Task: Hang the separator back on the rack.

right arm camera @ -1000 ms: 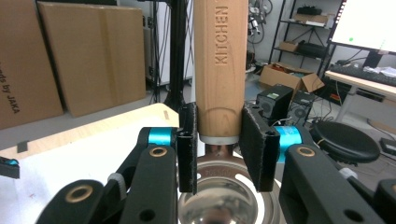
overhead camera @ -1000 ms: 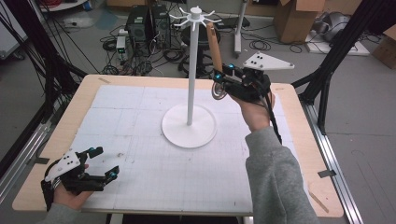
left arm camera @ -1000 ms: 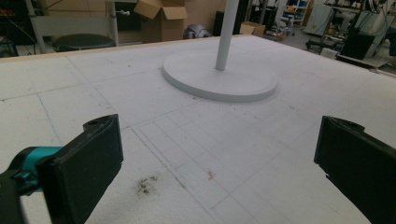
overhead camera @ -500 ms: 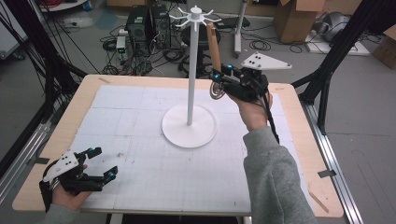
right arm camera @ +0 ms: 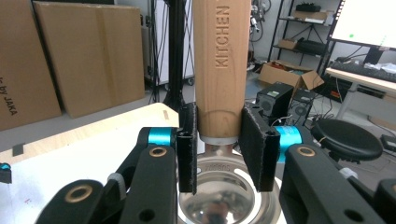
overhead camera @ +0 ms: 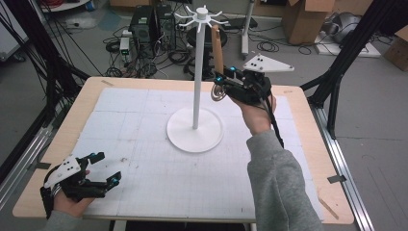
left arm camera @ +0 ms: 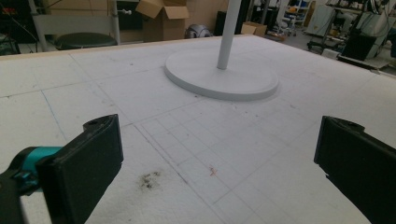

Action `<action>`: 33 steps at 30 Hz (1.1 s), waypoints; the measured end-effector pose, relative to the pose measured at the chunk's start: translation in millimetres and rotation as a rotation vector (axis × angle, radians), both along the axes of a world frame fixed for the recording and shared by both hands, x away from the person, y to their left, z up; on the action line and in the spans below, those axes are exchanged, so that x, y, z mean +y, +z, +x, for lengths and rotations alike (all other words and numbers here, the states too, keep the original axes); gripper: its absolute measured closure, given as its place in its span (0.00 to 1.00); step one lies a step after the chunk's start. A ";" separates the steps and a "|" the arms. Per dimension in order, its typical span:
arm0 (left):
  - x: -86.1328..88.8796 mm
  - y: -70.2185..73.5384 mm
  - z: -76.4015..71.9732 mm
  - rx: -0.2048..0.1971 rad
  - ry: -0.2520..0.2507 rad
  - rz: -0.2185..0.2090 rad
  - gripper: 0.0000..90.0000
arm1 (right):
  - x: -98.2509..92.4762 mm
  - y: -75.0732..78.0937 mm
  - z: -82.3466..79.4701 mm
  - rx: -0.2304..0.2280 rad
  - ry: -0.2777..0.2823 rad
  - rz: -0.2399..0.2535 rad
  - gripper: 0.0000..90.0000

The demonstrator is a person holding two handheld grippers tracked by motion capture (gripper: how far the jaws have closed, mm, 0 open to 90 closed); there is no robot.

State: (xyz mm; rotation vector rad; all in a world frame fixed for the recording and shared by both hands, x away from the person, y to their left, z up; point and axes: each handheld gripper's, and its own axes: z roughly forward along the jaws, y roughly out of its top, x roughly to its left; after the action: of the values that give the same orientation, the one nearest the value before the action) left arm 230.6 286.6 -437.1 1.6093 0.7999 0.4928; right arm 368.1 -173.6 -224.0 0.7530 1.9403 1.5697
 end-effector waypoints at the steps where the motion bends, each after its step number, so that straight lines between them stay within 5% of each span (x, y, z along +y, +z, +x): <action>1: 0.3 0.0 0.0 -0.001 0.000 0.000 0.02 | 0.6 -0.1 0.3 -0.004 -0.003 -0.003 0.77; 16: 1.7 -0.3 -1.3 0.001 0.002 0.000 0.02 | 7.0 -2.4 3.2 0.006 -0.027 0.019 0.75; 33: 1.5 -0.7 -1.2 0.005 0.001 0.006 0.02 | -2.8 -19.3 -2.4 -0.054 -0.066 0.018 0.29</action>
State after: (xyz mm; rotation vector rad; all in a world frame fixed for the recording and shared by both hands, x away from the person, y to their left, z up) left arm 229.4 288.1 -437.8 1.6160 0.8042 0.4923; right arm 365.7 -176.4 -243.3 0.7665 1.8462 1.5544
